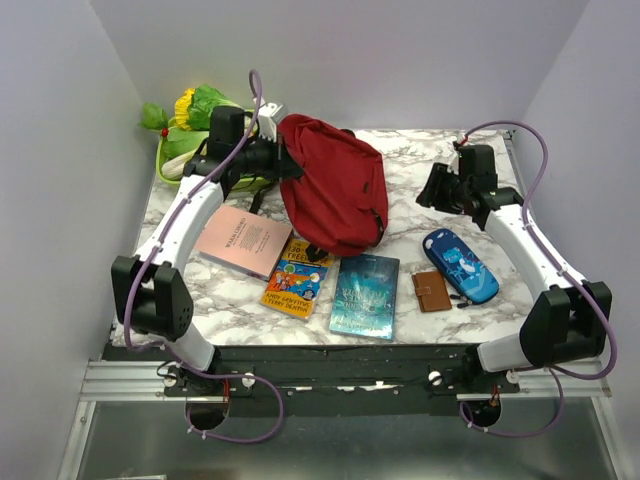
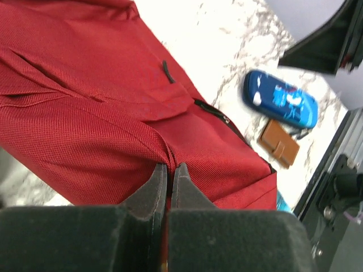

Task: Pack the student bag
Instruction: Move the student bag to the center of the board, then unzip the student bag at the center of the board.

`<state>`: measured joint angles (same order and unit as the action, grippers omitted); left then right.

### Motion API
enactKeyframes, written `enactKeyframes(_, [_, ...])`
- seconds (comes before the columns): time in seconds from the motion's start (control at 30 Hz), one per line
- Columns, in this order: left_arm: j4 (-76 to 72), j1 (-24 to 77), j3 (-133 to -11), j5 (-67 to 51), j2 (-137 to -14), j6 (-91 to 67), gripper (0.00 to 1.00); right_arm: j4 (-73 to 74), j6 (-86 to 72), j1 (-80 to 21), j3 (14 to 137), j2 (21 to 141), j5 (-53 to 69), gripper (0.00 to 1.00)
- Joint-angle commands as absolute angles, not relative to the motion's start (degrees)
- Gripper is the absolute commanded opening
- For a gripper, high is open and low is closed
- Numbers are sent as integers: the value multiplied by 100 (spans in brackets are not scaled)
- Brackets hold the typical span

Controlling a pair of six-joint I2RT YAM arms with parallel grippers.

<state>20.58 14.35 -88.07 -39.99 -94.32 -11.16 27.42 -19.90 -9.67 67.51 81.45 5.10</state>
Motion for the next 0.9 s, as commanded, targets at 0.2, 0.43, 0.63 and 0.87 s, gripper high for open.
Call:
enactKeyframes(0.2, [4148, 1468, -7980, -4368, -9008, 1448, 56, 2400, -1951, -949, 6653, 8622, 1035, 56])
enactKeyframes(0.43, [5147, 1494, -9420, -4342, -9912, 2476, 79, 2294, -1898, -1221, 6776, 9166, 1160, 64])
enactKeyframes(0.63, [4971, 1512, -9871, -4465, -10003, 2717, 99, 1934, -1775, -1432, 6609, 9526, 1108, 66])
enactKeyframes(0.87, [3402, 1784, -9648, -4035, -10115, 1662, 99, 1609, -1749, -1591, 6451, 10001, 1169, 65])
